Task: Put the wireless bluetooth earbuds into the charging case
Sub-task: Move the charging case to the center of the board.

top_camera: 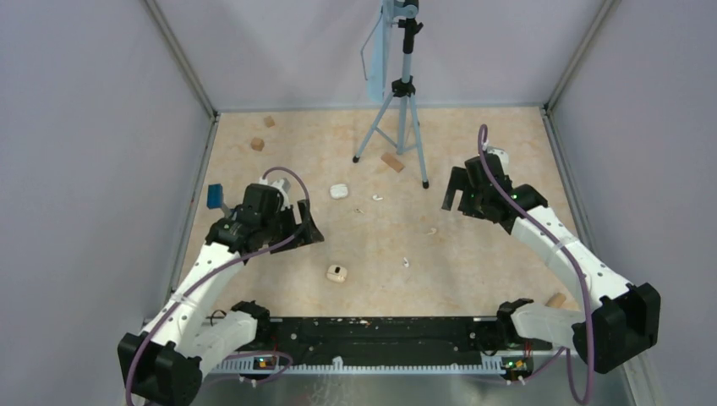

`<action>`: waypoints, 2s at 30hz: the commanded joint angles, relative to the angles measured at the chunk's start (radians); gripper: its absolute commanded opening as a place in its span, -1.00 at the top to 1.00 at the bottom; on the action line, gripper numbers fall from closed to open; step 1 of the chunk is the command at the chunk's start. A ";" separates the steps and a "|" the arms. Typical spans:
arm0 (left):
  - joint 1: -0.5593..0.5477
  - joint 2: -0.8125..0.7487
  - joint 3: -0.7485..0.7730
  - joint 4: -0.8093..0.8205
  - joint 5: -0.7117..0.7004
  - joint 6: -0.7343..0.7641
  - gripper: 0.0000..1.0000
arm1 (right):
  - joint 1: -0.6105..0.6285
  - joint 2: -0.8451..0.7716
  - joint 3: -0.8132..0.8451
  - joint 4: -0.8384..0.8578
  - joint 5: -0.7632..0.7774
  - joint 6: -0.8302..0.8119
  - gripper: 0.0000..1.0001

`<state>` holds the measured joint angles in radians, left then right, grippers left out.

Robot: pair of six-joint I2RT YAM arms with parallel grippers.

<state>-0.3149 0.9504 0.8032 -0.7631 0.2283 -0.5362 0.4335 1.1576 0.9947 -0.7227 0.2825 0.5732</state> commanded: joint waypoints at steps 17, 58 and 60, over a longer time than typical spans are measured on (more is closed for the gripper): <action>-0.180 0.032 -0.025 -0.024 -0.065 -0.066 -0.71 | -0.005 -0.105 -0.070 0.072 -0.065 0.026 -0.86; -0.463 0.677 0.210 0.283 -0.112 -0.184 -0.67 | -0.005 -0.158 -0.112 0.080 -0.088 0.029 -0.86; -0.471 0.657 0.216 0.243 -0.129 -0.160 -0.69 | -0.005 -0.163 -0.118 0.081 -0.089 0.032 -0.86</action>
<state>-0.7734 1.6348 0.9733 -0.4915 0.0990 -0.7681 0.4335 1.0290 0.8936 -0.6544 0.1967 0.5896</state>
